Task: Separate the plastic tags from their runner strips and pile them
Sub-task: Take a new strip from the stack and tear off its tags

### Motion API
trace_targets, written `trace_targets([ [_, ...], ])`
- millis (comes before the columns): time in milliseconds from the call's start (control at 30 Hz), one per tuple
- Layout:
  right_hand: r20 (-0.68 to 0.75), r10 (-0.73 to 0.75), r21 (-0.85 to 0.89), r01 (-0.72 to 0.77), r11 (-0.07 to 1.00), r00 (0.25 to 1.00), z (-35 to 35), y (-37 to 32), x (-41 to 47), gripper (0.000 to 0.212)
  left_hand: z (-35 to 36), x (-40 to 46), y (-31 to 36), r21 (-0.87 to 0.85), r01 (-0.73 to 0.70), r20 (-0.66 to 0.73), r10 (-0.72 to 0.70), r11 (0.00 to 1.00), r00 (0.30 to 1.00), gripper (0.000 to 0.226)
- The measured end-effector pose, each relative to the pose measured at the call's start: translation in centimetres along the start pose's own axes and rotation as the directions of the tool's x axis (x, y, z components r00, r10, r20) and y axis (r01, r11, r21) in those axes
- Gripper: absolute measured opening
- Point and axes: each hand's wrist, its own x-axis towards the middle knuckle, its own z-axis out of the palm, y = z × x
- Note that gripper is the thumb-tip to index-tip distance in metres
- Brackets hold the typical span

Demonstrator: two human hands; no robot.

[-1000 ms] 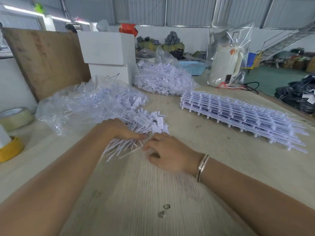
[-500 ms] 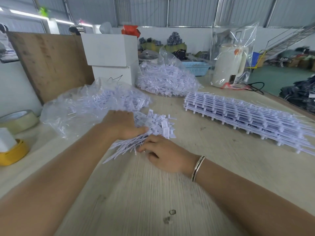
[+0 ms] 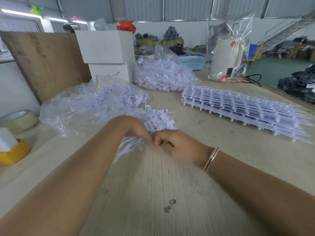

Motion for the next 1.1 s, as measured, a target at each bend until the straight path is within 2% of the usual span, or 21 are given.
trace_targets([
  [33,-0.058,-0.026,-0.045,0.023,0.999,0.998,-0.3,0.2,-0.4,0.024,0.3,0.3,0.3,0.026,-0.046,-0.034,0.046,0.999,0.998,0.052],
  [100,-0.199,-0.101,-0.134,0.075,0.988,0.975,-1.1,0.7,-1.3,0.025,0.8,0.7,1.0,0.060,-0.093,-0.100,0.098,0.994,0.990,0.057],
  [167,-0.236,-0.163,-0.316,0.083,0.945,0.958,-1.8,1.6,-1.8,0.027,1.5,1.2,1.7,0.062,-0.151,-0.156,0.159,0.987,0.975,0.050],
  [200,-0.203,-0.134,-0.438,0.032,0.898,0.970,-1.9,2.5,-2.0,0.035,1.8,1.5,2.2,0.076,-0.195,-0.190,0.206,0.978,0.960,0.041],
  [233,-0.162,-0.048,-0.545,-0.049,0.837,0.986,-2.1,3.4,-2.1,0.053,2.0,1.9,2.6,0.106,-0.229,-0.225,0.247,0.968,0.942,0.033],
  [300,-0.157,0.158,-0.617,-0.222,0.755,0.975,-2.7,5.2,-2.2,0.086,2.0,2.7,3.0,0.195,-0.267,-0.257,0.312,0.944,0.914,0.030],
  [367,-0.200,0.286,-0.525,-0.349,0.776,0.937,-3.4,6.8,-1.8,0.106,1.4,3.5,2.8,0.260,-0.275,-0.250,0.340,0.926,0.907,0.038],
  [467,-0.157,0.434,-0.291,-0.462,0.838,0.887,-4.4,8.5,-0.8,0.117,0.4,4.7,1.9,0.295,-0.265,-0.260,0.344,0.918,0.902,0.039],
  [533,-0.115,0.465,-0.090,-0.475,0.875,0.878,-4.4,8.8,0.0,0.116,-0.2,5.4,1.5,0.272,-0.241,-0.259,0.312,0.932,0.914,0.038],
  [600,-0.103,0.425,0.135,-0.411,0.902,0.899,-3.7,8.2,1.2,0.111,-0.8,6.0,1.8,0.201,-0.228,-0.215,0.270,0.953,0.938,0.043],
  [633,-0.102,0.403,0.261,-0.366,0.893,0.909,-3.3,7.7,1.8,0.109,-1.1,6.2,2.2,0.153,-0.235,-0.185,0.262,0.960,0.947,0.042],
  [700,-0.111,0.399,0.521,-0.288,0.803,0.910,-2.7,6.6,2.9,0.102,-1.5,6.4,2.7,0.088,-0.248,-0.149,0.259,0.965,0.954,0.032],
  [733,-0.123,0.417,0.627,-0.255,0.737,0.901,-2.7,6.3,3.1,0.095,-1.6,6.6,2.8,0.072,-0.242,-0.153,0.250,0.968,0.956,0.036],
  [800,-0.160,0.482,0.718,-0.233,0.656,0.862,-3.3,6.3,2.9,0.079,-1.8,6.9,2.2,0.053,-0.188,-0.185,0.195,0.981,0.963,0.059],
  [833,-0.174,0.511,0.707,-0.254,0.660,0.842,-3.8,6.6,2.5,0.078,-1.9,7.1,1.8,0.028,-0.171,-0.200,0.174,0.985,0.964,0.068],
  [900,-0.144,0.538,0.640,-0.336,0.691,0.831,-4.7,7.5,1.5,0.090,-1.6,7.8,1.5,-0.045,-0.183,-0.231,0.168,0.982,0.958,0.076],
  [933,-0.109,0.504,0.523,-0.382,0.762,0.857,-4.9,7.8,1.1,0.097,-1.4,8.0,1.7,-0.071,-0.202,-0.259,0.178,0.977,0.950,0.076],
  [1000,0.004,0.422,0.128,-0.419,0.899,0.907,-4.5,8.2,0.7,0.110,-1.0,8.4,2.5,-0.100,-0.257,-0.310,0.215,0.961,0.926,0.072],
  [1033,0.027,0.415,-0.043,-0.414,0.909,0.909,-3.9,8.5,0.8,0.112,-1.0,8.4,2.9,-0.126,-0.274,-0.300,0.227,0.953,0.927,0.073],
  [1067,0.006,0.426,-0.131,-0.422,0.897,0.904,-3.3,8.4,1.1,0.110,-1.3,8.2,3.1,-0.170,-0.277,-0.254,0.229,0.946,0.940,0.077],
  [1100,-0.056,0.430,-0.145,-0.434,0.889,0.901,-2.7,8.3,1.5,0.107,-1.8,8.0,3.1,-0.233,-0.263,-0.185,0.223,0.936,0.957,0.085],
])
